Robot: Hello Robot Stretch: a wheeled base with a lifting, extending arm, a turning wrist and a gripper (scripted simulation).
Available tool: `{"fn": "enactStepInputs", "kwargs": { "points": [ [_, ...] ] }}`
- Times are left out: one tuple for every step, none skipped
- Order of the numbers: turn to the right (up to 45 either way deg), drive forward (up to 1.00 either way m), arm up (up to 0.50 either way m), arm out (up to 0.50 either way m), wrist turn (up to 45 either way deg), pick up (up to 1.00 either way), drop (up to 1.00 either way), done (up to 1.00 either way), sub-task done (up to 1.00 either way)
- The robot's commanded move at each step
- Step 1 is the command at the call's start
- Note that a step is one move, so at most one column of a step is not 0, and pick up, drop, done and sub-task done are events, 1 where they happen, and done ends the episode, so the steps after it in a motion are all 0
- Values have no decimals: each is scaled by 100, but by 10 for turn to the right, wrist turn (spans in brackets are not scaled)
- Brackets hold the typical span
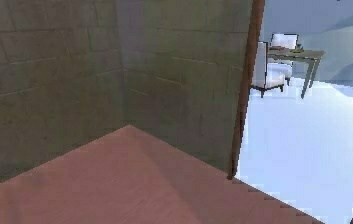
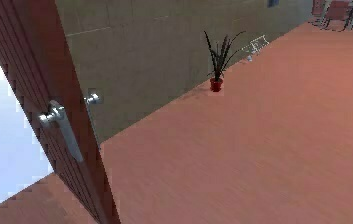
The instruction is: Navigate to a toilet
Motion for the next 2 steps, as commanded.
{"fn": "enactStepInputs", "kwargs": {
  "points": [
    [180,0,0,0,0,0,0,0,0],
    [0,50,0,0,0,0,0,0,0]
  ]
}}
